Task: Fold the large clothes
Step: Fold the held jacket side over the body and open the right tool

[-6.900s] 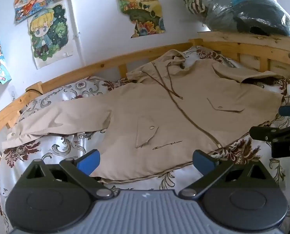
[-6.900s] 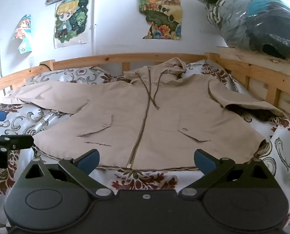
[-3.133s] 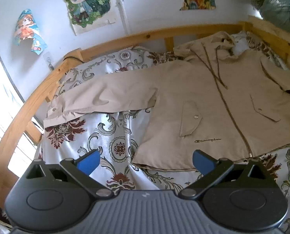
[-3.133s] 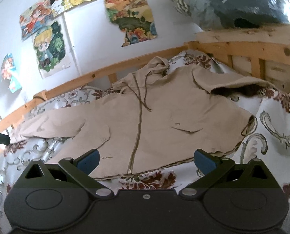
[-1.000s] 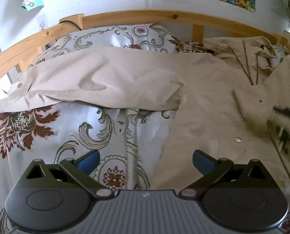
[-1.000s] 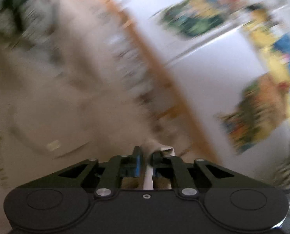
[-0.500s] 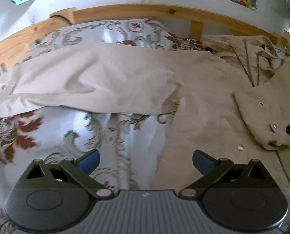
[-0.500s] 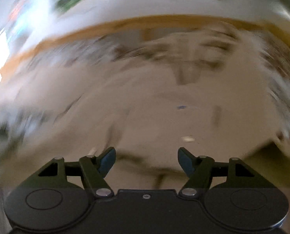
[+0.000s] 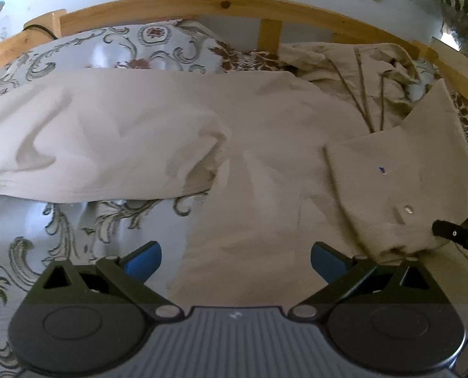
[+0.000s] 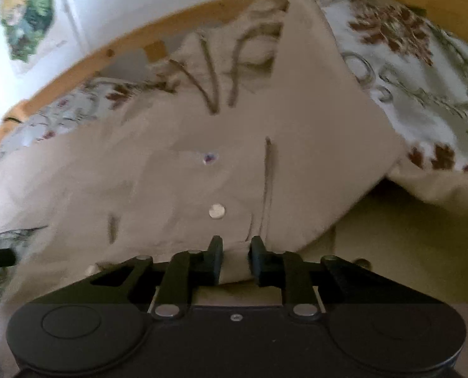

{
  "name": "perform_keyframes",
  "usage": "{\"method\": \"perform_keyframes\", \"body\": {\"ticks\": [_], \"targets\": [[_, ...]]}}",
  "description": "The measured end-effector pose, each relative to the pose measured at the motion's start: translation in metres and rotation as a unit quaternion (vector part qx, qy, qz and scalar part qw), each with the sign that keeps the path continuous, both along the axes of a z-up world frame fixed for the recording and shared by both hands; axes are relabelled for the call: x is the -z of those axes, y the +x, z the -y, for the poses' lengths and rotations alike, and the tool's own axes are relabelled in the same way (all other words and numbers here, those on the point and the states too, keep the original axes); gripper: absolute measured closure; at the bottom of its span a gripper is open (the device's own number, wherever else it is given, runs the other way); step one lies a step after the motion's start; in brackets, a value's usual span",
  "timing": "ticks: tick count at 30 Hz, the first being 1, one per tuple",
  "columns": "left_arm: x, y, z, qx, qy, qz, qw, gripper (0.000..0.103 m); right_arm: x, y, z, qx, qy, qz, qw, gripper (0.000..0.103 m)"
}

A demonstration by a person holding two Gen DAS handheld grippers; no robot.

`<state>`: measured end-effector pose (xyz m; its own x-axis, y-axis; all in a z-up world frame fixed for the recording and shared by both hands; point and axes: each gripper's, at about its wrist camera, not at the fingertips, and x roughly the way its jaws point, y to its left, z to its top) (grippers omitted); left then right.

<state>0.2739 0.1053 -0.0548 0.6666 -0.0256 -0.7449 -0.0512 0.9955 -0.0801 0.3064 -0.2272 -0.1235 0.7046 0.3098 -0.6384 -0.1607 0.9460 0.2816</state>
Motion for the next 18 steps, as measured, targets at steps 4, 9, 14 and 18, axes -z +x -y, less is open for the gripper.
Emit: {"method": "perform_keyframes", "body": {"ticks": [4,9,14,18], "targets": [[-0.008,-0.009,-0.001,0.0,-0.005,0.012,0.9999,0.001,-0.013,-0.005,-0.004,-0.025,0.026,0.043,0.998,0.1],[-0.018,-0.031,-0.012,-0.013,0.004,0.02,0.9997,0.001,-0.019,-0.007,-0.009,-0.017,0.016,0.04,0.999,0.098],[-0.015,-0.046,-0.014,-0.037,0.003,0.006,0.9993,0.001,-0.008,-0.005,0.003,0.042,0.02,-0.016,0.999,0.069],[-0.008,-0.051,-0.009,-0.031,-0.006,-0.011,0.9994,0.001,0.006,-0.004,0.006,0.042,0.04,-0.049,0.997,0.062]]}}
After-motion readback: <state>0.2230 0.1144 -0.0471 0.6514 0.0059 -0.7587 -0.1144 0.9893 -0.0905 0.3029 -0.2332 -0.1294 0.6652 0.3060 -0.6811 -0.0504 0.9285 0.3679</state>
